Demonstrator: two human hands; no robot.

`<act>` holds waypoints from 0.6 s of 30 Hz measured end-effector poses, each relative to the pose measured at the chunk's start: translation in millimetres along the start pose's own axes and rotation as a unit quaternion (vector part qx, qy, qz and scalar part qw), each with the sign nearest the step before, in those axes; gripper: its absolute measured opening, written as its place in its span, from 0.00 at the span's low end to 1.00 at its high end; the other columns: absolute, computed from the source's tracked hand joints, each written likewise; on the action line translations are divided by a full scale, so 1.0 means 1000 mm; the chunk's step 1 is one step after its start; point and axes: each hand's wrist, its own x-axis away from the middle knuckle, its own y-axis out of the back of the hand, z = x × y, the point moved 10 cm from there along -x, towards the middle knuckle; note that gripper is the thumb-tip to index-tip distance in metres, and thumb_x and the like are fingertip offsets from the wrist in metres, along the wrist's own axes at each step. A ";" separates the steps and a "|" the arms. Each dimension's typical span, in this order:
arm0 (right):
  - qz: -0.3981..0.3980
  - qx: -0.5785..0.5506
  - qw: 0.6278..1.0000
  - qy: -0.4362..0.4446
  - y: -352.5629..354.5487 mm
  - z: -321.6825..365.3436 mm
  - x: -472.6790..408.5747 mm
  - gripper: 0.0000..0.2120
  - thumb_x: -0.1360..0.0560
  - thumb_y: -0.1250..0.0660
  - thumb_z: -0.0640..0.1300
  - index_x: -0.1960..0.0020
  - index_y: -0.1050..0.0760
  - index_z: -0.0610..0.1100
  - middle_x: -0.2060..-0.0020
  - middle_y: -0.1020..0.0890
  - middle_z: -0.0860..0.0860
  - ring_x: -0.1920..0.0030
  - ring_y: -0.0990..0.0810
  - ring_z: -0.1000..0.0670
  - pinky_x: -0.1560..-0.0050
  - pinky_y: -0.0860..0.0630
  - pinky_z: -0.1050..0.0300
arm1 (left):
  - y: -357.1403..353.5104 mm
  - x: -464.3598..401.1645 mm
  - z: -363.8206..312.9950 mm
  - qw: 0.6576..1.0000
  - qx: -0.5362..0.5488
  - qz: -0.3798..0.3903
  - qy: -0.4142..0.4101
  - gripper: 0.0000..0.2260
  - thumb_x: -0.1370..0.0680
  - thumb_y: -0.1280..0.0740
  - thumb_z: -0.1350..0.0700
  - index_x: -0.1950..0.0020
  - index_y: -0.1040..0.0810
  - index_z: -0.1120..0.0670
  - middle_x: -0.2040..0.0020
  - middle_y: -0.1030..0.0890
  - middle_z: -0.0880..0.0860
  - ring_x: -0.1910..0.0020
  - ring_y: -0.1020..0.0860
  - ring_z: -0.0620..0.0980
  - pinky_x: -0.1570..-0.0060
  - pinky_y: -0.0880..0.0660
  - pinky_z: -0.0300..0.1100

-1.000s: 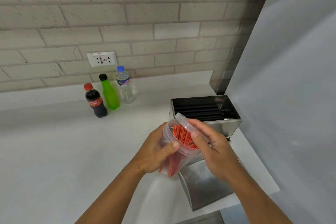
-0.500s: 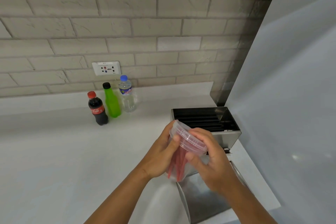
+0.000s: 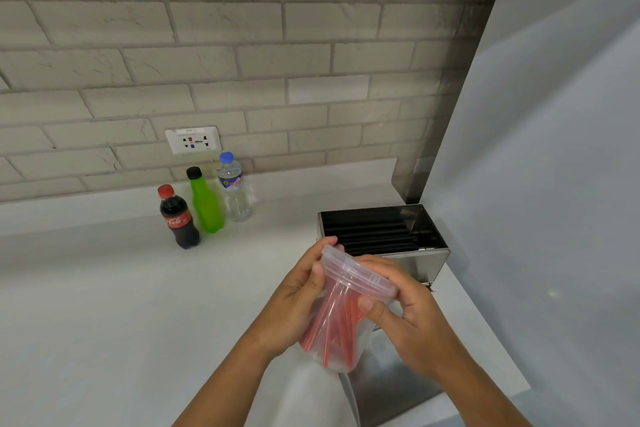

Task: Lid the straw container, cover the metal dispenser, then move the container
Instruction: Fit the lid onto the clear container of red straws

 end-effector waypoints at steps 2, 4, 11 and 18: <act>0.007 -0.002 1.000 -0.002 0.000 0.002 0.000 0.20 0.21 0.31 0.62 0.30 0.25 0.64 0.34 0.20 0.58 0.31 0.21 0.51 0.37 0.22 0.62 | 0.003 0.001 -0.002 0.999 0.032 -0.026 -0.003 0.34 0.26 0.36 0.26 0.25 0.28 0.43 0.30 0.20 0.47 0.30 0.21 0.48 0.35 0.22 0.43; 0.010 -0.007 1.000 -0.006 0.000 0.002 0.000 0.20 0.21 0.31 0.62 0.30 0.25 0.63 0.34 0.20 0.57 0.31 0.22 0.51 0.37 0.23 0.62 | 0.005 0.002 -0.007 0.998 0.054 -0.043 -0.009 0.32 0.25 0.34 0.29 0.29 0.24 0.48 0.33 0.18 0.51 0.34 0.19 0.52 0.40 0.20 0.43; 0.022 0.012 0.999 -0.027 0.001 -0.002 -0.002 0.21 0.21 0.33 0.63 0.29 0.25 0.60 0.33 0.20 0.58 0.31 0.23 0.51 0.35 0.23 0.59 | 0.011 0.000 -0.015 0.995 0.053 -0.085 -0.025 0.27 0.27 0.32 0.29 0.38 0.20 0.46 0.39 0.17 0.53 0.40 0.16 0.55 0.46 0.18 0.45; -0.018 -0.026 0.999 -0.041 0.009 -0.004 0.002 0.16 0.21 0.32 0.63 0.35 0.22 0.63 0.40 0.15 0.57 0.36 0.18 0.53 0.40 0.21 0.63 | 0.025 0.006 -0.013 0.992 0.045 -0.116 -0.024 0.18 0.19 0.34 0.39 0.34 0.21 0.47 0.43 0.15 0.43 0.44 0.15 0.47 0.51 0.18 0.39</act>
